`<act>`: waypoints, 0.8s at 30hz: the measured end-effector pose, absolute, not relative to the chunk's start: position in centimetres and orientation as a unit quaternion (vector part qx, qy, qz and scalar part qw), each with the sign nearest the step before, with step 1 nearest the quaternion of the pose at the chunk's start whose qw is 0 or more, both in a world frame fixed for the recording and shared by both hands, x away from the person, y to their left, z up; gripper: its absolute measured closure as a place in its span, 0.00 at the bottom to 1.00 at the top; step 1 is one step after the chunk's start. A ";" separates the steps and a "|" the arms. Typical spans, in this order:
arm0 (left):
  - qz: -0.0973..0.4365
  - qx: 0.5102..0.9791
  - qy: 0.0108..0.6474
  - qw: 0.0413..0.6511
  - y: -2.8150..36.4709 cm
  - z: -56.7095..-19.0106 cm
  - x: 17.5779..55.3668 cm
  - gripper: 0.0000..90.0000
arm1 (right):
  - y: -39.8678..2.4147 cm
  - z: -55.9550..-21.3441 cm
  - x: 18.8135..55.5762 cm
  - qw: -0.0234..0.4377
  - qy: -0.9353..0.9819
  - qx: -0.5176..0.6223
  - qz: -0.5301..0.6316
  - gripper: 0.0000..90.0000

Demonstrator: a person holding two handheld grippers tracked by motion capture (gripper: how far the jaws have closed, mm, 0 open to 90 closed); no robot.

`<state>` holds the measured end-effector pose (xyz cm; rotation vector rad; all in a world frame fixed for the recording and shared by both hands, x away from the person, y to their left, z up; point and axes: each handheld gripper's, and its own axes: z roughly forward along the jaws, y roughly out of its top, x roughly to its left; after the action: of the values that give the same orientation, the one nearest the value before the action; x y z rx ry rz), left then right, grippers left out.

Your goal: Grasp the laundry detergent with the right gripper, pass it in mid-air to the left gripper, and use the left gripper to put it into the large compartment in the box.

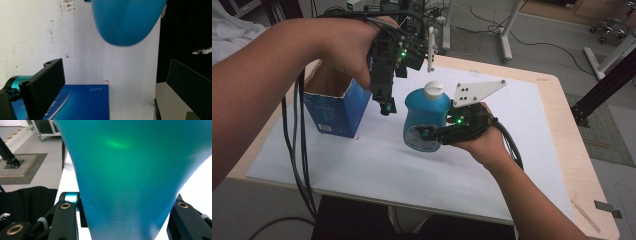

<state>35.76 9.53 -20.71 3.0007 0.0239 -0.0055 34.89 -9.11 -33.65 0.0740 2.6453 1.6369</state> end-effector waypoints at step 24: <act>-0.009 0.997 0.020 0.074 7.1 -19.4 34.9 0.02 | -6.2 -30.9 35.3 -0.016 0.851 -0.008 0.525 0.54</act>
<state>34.86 7.12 -19.35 2.9936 0.0597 -0.0282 35.26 -6.18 -30.86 -0.0267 2.7011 1.6668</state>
